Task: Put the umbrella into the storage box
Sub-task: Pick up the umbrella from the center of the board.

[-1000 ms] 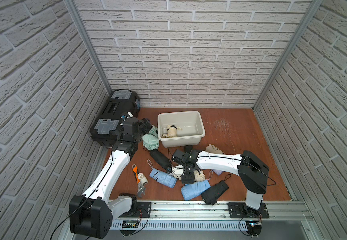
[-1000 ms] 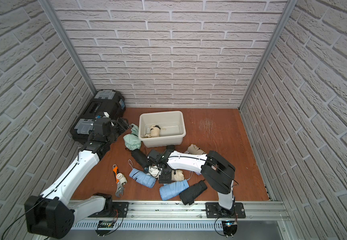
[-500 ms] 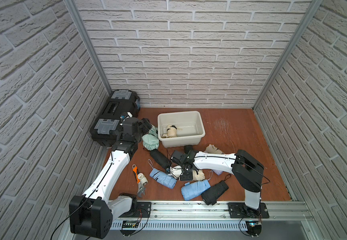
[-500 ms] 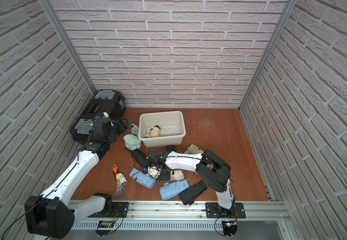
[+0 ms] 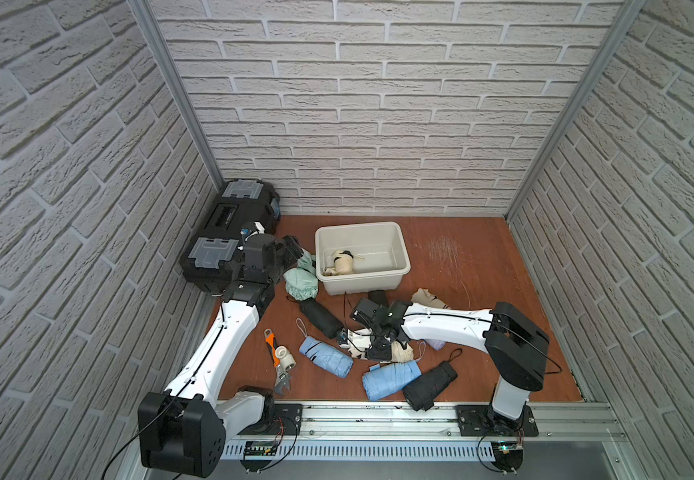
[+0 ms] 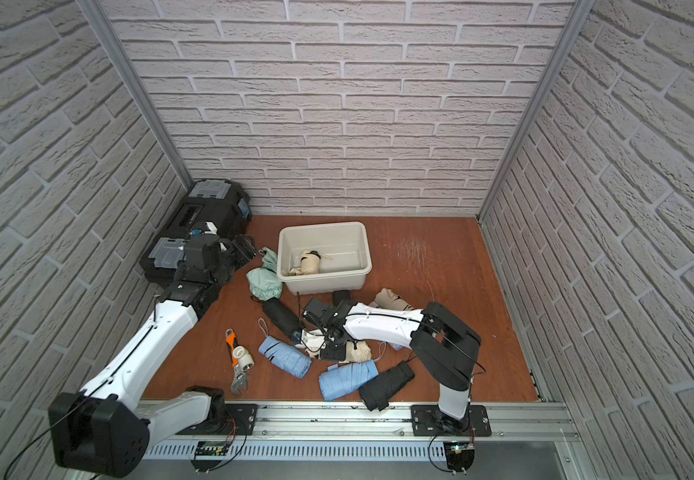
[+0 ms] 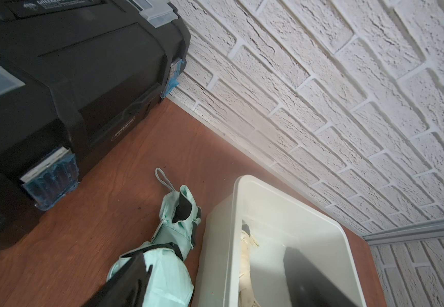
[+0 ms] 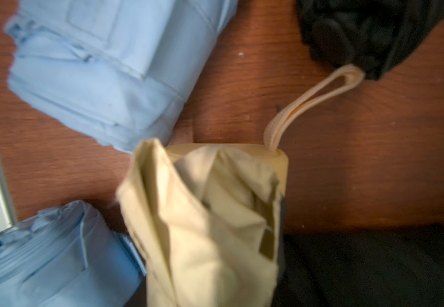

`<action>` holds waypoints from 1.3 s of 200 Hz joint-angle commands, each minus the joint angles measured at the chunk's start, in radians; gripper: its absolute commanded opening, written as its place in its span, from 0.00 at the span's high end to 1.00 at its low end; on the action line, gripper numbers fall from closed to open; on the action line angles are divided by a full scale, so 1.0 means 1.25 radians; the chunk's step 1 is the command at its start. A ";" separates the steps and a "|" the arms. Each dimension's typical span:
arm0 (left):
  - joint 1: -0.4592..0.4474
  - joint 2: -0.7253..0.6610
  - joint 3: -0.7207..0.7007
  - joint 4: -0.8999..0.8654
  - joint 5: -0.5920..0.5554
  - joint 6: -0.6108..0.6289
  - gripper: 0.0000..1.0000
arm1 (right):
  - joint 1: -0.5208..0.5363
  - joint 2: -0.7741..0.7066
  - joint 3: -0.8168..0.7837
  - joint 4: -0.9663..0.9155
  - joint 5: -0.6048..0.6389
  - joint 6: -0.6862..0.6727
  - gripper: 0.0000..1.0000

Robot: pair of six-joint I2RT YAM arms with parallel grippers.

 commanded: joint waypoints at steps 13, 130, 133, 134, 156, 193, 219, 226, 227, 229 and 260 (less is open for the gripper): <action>0.007 -0.018 0.027 0.050 -0.004 0.036 0.13 | -0.017 -0.116 -0.011 0.024 -0.046 0.061 0.65; 0.031 0.059 0.021 -0.022 0.083 -0.008 0.10 | -0.143 -0.250 0.122 0.120 -0.129 0.376 0.76; 0.032 0.064 0.020 -0.023 0.091 -0.008 0.11 | -0.147 -0.245 0.132 0.121 -0.126 0.392 0.77; 0.033 0.066 0.020 -0.023 0.094 -0.008 0.11 | -0.148 -0.243 0.136 0.120 -0.125 0.399 0.77; 0.042 0.093 0.010 -0.017 0.156 -0.004 0.12 | -0.158 -0.188 0.227 0.100 -0.048 0.523 0.85; 0.046 0.141 0.010 0.012 0.251 0.028 0.14 | -0.166 -0.053 0.455 -0.025 0.024 0.653 0.90; 0.046 0.176 0.023 0.030 0.311 0.063 0.13 | -0.171 0.038 0.599 -0.098 0.071 0.690 0.92; 0.046 0.188 0.030 0.024 0.322 0.076 0.13 | -0.172 0.054 0.619 -0.102 0.089 0.697 0.92; 0.045 0.190 0.031 0.023 0.323 0.078 0.13 | -0.172 0.056 0.621 -0.102 0.091 0.698 0.92; 0.046 0.192 0.034 0.021 0.325 0.081 0.13 | -0.172 0.061 0.625 -0.101 0.096 0.699 0.92; 0.045 0.236 0.054 0.006 0.360 0.115 0.17 | -0.195 0.128 0.688 -0.115 0.148 0.735 0.93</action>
